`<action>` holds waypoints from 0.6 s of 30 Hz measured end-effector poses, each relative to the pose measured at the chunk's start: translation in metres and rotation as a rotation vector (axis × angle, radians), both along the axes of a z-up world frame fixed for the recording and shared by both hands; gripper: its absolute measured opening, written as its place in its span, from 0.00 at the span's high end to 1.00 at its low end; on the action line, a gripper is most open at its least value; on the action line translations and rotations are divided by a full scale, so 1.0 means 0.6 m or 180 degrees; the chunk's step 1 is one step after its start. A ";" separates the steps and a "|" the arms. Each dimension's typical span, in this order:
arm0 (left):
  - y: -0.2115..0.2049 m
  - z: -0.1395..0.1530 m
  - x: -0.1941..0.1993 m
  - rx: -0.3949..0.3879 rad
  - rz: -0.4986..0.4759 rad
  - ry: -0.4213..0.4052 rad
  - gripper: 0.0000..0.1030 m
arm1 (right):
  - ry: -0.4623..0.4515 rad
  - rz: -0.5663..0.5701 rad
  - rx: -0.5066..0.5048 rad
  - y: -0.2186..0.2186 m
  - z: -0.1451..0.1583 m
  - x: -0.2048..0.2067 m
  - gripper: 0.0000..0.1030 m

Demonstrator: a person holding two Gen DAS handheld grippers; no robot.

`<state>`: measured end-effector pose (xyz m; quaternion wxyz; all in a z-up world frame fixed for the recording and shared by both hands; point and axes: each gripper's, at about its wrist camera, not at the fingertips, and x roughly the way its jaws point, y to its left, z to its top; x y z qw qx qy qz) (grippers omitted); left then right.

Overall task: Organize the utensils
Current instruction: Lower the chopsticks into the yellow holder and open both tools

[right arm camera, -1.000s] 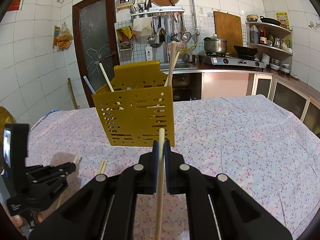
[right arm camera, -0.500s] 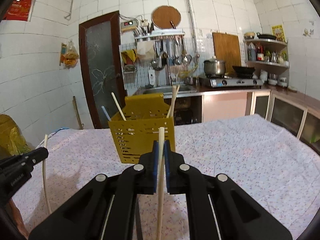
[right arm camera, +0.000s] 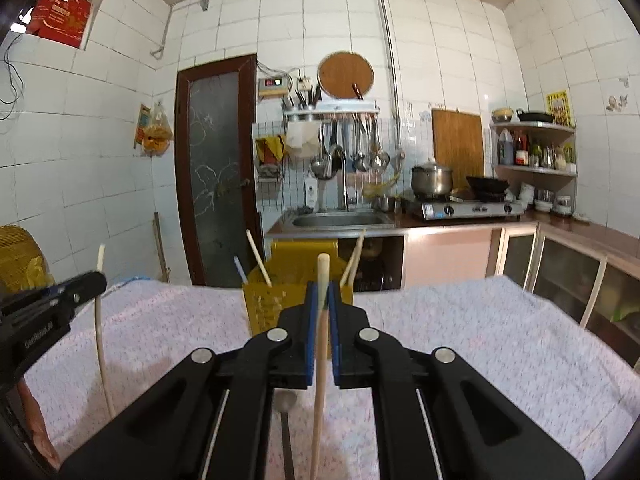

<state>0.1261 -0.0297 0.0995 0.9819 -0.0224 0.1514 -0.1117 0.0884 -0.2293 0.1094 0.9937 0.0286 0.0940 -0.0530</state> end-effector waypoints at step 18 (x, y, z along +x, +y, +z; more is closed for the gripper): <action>-0.109 0.219 0.257 -0.0427 -0.0162 -0.0666 0.96 | -0.0525 -0.0084 -0.0085 -0.057 0.195 0.197 0.94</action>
